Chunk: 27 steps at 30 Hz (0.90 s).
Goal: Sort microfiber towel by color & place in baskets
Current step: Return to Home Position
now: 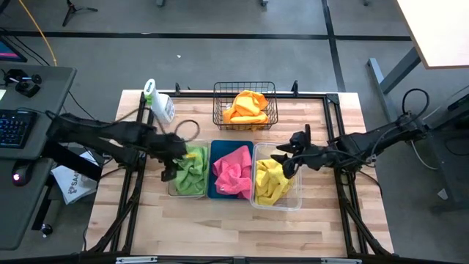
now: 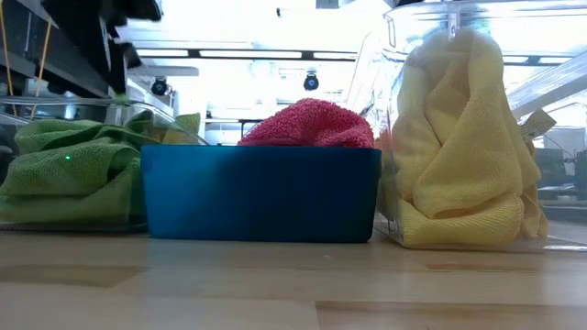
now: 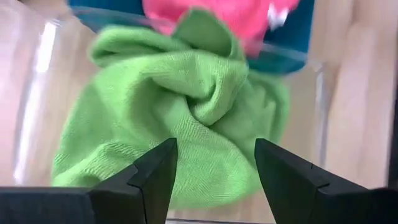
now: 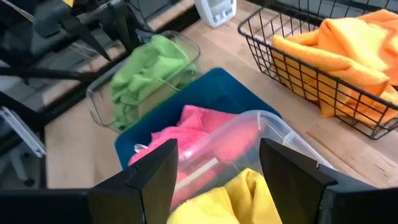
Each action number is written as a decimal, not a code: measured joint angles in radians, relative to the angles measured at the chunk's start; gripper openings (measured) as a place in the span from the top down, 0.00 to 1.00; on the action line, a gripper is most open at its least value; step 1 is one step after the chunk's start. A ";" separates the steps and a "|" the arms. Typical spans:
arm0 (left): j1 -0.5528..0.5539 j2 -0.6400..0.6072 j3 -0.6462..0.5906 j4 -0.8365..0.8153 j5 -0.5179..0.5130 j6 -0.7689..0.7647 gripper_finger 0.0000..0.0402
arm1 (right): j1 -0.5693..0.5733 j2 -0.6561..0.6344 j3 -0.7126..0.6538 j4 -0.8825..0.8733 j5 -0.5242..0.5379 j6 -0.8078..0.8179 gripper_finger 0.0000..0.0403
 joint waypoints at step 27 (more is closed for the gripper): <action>0.114 -0.911 -0.797 1.194 -0.205 -0.024 0.99 | -0.204 -0.082 0.000 0.028 -0.060 0.026 0.51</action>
